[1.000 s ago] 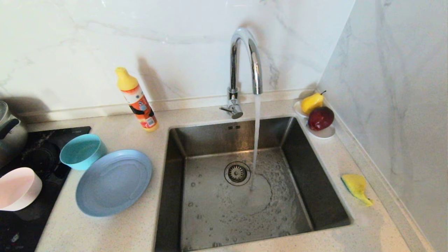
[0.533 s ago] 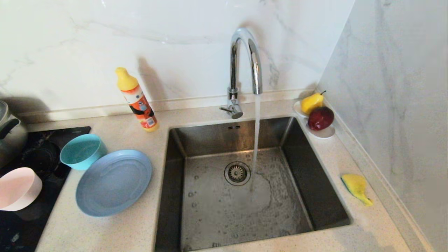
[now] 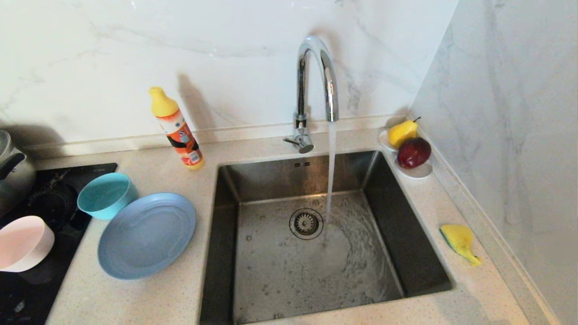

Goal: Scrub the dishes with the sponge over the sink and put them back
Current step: Turn off the faucet

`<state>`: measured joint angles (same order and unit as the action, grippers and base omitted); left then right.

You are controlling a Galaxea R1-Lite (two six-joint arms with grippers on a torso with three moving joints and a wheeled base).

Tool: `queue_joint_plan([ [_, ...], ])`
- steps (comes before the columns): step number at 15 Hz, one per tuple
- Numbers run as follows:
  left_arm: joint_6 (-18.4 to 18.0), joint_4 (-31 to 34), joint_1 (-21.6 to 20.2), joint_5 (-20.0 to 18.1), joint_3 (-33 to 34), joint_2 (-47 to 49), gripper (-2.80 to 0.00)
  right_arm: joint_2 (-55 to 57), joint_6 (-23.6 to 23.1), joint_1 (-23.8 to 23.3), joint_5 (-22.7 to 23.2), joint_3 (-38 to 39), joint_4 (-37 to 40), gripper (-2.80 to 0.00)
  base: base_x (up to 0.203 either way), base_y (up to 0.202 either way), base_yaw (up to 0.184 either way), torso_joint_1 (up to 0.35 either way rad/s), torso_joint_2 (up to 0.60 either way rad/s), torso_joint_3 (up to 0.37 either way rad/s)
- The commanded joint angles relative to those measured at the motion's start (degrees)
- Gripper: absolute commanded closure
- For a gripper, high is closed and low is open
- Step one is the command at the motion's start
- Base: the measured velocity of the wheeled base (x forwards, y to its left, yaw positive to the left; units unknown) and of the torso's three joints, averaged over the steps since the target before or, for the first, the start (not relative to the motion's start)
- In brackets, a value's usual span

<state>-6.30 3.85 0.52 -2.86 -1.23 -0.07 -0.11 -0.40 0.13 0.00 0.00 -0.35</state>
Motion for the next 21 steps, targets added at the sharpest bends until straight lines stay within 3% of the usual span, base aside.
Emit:
queue_joint_plan([
  [1,-0.03,0.01,0.0,-0.04,-0.07,-0.01,0.0,0.01,-0.04,0.04,0.0,0.0,0.09,0.0,0.0,0.0,0.0,0.0,0.0,0.0],
  [4,-1.66,0.01,0.0,-0.04,0.0,-0.01,0.0,0.02,-0.04,0.04,0.0,0.0,0.09,0.0,0.0,0.0,0.0,0.0,0.0,0.0],
  [13,0.36,-4.32,0.0,0.09,0.42,-0.08,0.0,0.02,-0.04,0.04,0.0,0.0,0.09,0.0,0.0,0.0,0.0,0.0,0.0,0.0],
  [15,2.5,-3.77,0.0,-1.34,-5.24,-0.04,0.0,0.02,-0.04,0.04,0.0,0.0,0.09,0.0,0.0,0.0,0.0,0.0,0.0,0.0],
  [18,3.81,3.76,0.0,-9.82,-18.36,1.05,0.0,0.02,-0.04,0.04,0.0,0.0,0.09,0.0,0.0,0.0,0.0,0.0,0.0,0.0],
  [21,6.11,7.34,0.08,-16.12,-29.47,11.61,0.0,0.02,-0.02,0.04,0.0,0.0,0.09,0.0,0.0,0.0,0.0,0.0,0.0,0.0],
])
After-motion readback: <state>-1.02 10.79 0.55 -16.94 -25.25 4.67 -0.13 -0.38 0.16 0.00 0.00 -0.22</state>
